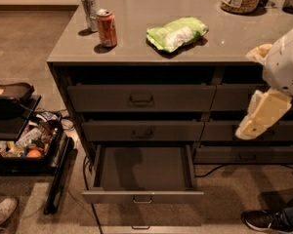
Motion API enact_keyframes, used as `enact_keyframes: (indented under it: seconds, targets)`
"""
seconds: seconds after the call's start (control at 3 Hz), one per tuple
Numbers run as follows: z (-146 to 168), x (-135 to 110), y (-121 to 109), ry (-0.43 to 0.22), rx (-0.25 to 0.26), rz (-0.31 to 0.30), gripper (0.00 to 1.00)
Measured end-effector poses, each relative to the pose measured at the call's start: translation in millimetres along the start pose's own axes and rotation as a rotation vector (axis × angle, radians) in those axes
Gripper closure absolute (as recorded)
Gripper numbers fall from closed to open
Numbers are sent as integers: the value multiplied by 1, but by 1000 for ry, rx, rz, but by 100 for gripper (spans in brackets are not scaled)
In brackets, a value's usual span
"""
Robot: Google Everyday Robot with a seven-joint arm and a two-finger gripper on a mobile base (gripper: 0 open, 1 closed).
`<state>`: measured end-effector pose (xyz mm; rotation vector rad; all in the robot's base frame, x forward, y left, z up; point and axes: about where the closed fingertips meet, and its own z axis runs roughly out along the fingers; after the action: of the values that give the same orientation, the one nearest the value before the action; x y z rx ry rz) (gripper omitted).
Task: Close bottom drawer
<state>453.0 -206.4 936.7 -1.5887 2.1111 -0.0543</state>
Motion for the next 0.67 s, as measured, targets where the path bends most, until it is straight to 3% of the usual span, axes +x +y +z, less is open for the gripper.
enact_keyframes:
  seconds: [0.33, 0.67]
  targets:
    - [28, -5, 0, -101, 20, 17, 0]
    - [26, -9, -2, -111, 35, 17, 0]
